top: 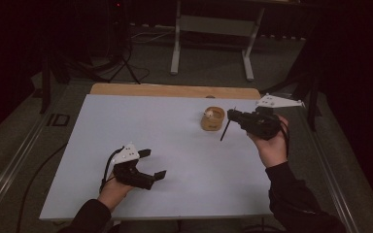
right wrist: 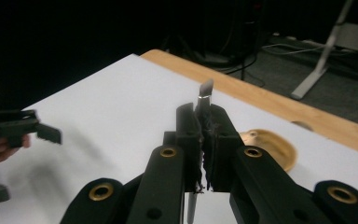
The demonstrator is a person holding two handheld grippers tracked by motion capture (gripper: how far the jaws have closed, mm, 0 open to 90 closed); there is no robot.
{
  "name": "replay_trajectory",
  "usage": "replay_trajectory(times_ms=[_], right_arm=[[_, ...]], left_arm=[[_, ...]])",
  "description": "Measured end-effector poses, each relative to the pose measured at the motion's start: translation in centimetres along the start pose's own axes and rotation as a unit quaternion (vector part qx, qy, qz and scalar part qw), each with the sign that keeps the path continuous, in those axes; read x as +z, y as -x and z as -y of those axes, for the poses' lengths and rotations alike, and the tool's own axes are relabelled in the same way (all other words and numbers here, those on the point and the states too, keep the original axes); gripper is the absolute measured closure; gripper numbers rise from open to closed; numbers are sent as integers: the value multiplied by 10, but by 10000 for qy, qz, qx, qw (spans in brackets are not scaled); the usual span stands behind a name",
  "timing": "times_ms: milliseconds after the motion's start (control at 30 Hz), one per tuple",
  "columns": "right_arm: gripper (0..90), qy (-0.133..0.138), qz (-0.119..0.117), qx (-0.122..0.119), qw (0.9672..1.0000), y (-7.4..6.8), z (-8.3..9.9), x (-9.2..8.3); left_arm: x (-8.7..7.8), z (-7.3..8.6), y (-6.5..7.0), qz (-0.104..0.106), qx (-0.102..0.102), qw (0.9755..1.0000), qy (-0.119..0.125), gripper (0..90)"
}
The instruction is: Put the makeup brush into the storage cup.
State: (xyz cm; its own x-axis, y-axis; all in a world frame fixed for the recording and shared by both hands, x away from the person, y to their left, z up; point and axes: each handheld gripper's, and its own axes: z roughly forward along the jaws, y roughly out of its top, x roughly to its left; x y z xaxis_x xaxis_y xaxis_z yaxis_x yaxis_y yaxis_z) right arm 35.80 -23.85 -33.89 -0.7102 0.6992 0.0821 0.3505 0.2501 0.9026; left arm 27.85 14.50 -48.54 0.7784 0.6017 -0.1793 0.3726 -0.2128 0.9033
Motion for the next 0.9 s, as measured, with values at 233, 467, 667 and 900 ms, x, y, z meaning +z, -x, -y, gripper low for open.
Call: replay_trajectory(times_ms=[233, 467, 667, 900], right_arm=[[858, 155, 105, -46, 9998, 12, -12, -3], [858, 352, 242, -226, 9988, 18, -28, 1], [858, 393, 403, -440, 9974, 22, -38, 9], [858, 443, 484, -456, 9968, 29, -49, 20]], left_arm=[[-1, 4, -4, -61, -72, 9999, -54, 32], [-1, 6, -3, -80, -140, 9998, -64, 36], [0, 7, -2, -89, -106, 9999, -78, 34], [-2, 7, -3, -97, -100, 9999, -8, 35]])
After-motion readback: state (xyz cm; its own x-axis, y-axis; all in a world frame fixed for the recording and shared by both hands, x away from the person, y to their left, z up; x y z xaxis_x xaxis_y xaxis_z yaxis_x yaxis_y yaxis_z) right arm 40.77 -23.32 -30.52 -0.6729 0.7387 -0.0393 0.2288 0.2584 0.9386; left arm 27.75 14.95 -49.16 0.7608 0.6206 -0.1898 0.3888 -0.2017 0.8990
